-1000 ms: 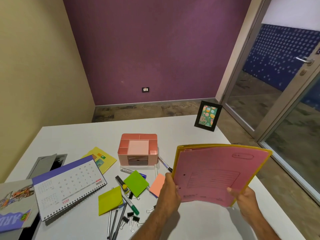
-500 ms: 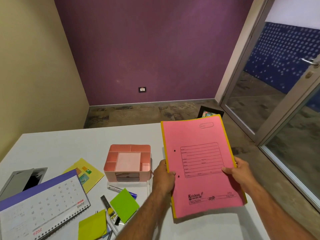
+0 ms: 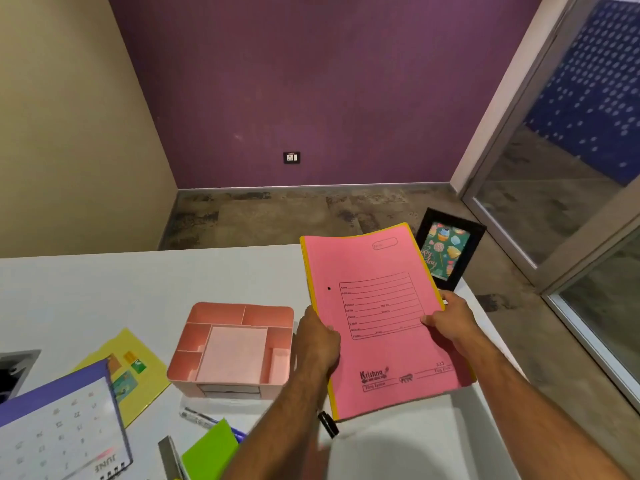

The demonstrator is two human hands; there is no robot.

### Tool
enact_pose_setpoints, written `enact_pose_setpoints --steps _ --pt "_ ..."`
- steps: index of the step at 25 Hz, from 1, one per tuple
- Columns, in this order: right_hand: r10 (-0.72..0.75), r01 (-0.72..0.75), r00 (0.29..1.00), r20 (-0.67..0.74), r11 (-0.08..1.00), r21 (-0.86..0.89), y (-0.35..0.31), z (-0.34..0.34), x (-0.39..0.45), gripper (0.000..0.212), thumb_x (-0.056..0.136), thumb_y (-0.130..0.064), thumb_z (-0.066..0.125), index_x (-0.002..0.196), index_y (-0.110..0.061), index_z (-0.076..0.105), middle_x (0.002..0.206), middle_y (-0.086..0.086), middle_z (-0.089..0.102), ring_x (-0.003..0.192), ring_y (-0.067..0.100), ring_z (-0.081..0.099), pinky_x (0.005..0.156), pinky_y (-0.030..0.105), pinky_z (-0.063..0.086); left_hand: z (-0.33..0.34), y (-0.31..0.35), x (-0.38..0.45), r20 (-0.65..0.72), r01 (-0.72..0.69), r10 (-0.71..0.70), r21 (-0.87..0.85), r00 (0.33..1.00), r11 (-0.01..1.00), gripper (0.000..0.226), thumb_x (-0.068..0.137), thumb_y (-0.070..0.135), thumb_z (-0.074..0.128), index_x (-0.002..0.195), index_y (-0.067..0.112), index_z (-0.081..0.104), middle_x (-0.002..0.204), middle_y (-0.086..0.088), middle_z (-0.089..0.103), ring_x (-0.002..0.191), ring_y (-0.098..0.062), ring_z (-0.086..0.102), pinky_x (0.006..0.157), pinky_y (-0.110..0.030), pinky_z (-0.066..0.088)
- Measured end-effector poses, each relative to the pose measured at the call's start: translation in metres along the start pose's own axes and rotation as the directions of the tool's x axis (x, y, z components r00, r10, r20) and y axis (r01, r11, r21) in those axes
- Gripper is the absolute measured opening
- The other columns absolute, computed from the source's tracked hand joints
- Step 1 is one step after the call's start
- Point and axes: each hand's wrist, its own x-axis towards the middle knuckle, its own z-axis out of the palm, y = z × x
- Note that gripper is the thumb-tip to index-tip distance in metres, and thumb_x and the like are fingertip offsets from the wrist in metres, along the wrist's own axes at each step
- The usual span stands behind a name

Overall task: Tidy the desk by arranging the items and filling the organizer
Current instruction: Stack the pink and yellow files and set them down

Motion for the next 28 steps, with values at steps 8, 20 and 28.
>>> enact_pose_setpoints --steps 8,20,28 --pt "0.083 -0.079 0.995 0.048 0.994 -0.072 0.004 0.032 0.06 0.057 0.073 0.003 0.076 0.125 -0.015 0.06 0.111 0.012 0.069 0.098 0.032 0.065 0.091 0.044 0.054 0.03 -0.007 0.058 0.003 0.052 -0.052 0.078 0.999 0.996 0.032 0.086 0.012 0.065 0.11 0.02 0.045 0.108 -0.003 0.062 0.092 -0.023 0.064 0.073 -0.035 0.058" --pt "0.038 -0.067 0.994 -0.098 0.947 -0.315 0.019 0.063 0.067 0.037 0.074 -0.022 0.083 0.105 -0.014 0.065 0.099 0.006 0.068 0.086 0.026 0.062 0.082 0.038 0.054 0.035 -0.024 0.086 -0.076 0.089 -0.076 0.192 0.994 0.977 0.021 0.088 0.008 0.061 0.108 0.011 0.055 0.114 -0.01 0.059 0.094 -0.026 0.062 0.07 -0.028 0.051" --pt "0.043 -0.077 0.997 -0.07 0.781 -0.62 0.016 0.067 0.052 0.045 0.088 -0.048 0.061 0.122 -0.018 0.055 0.124 0.013 0.049 0.119 0.035 0.045 0.097 0.048 0.04 0.039 -0.012 0.06 0.03 -0.001 -0.014 0.446 0.999 0.895 0.083 0.088 0.021 0.064 0.15 0.01 0.009 0.146 -0.013 0.029 0.131 -0.031 0.03 0.11 -0.041 0.033"
